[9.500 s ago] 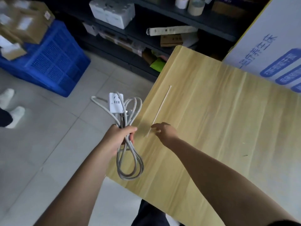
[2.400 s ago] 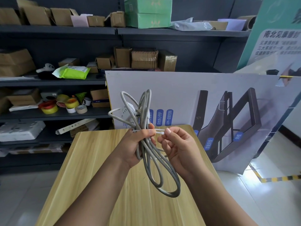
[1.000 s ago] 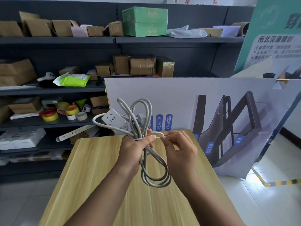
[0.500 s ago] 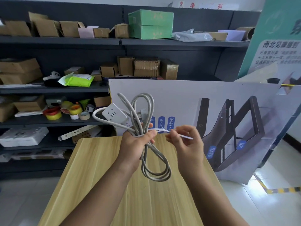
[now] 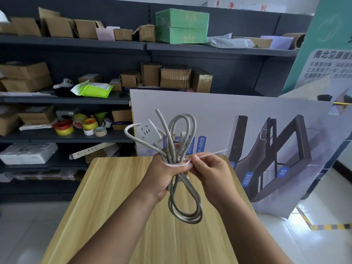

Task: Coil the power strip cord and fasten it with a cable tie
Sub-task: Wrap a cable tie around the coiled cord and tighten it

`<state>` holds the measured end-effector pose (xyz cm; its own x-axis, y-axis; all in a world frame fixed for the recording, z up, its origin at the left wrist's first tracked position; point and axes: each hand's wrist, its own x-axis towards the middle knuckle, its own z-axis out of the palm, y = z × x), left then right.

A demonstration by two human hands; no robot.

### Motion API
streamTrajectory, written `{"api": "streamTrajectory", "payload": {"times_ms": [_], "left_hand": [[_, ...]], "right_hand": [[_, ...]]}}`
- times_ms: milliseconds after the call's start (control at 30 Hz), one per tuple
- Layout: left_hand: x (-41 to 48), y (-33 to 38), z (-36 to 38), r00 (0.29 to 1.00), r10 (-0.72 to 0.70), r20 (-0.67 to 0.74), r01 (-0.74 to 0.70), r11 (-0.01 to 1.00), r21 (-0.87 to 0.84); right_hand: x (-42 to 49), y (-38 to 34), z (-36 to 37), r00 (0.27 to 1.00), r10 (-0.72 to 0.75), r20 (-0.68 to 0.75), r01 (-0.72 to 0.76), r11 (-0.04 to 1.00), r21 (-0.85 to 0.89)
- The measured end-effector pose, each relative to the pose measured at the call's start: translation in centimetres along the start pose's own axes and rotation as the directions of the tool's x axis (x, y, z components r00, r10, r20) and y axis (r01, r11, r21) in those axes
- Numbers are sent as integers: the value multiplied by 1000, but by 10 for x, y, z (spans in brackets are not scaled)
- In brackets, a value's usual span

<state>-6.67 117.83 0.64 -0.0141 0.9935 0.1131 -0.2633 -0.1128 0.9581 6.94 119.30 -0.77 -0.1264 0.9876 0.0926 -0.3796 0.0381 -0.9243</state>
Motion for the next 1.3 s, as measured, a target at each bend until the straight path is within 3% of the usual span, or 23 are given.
{"api": "streamTrajectory", "payload": {"times_ms": [167,367,567,700,900,1067,1300], "left_hand": [[5,-3,-3,1000,-25,15,25,1000,-17],[9,-7,1,993,0,-121,-1,1000,-10],[10,-8,2,988,36,-153,-19,993,115],[13,-11,0,971,60,-229,-29,990,137],[13,-9,0,976,73,-203,-39,985,171],[13,-10,-8,973,56,-223,-26,991,133],[11,-8,-16,982,-7,-191,7,1000,0]], "right_hand": [[2,2,1,999,-16,-32,14,998,-68],[2,1,0,996,-6,-88,7,1000,12],[4,2,1,998,40,-48,-38,999,34],[3,0,3,998,-46,-46,38,987,-154],[4,6,0,970,-232,-72,175,873,-454],[7,1,-8,958,-260,-117,190,889,-415],[11,-13,-22,970,-147,-193,105,972,-211]]}}
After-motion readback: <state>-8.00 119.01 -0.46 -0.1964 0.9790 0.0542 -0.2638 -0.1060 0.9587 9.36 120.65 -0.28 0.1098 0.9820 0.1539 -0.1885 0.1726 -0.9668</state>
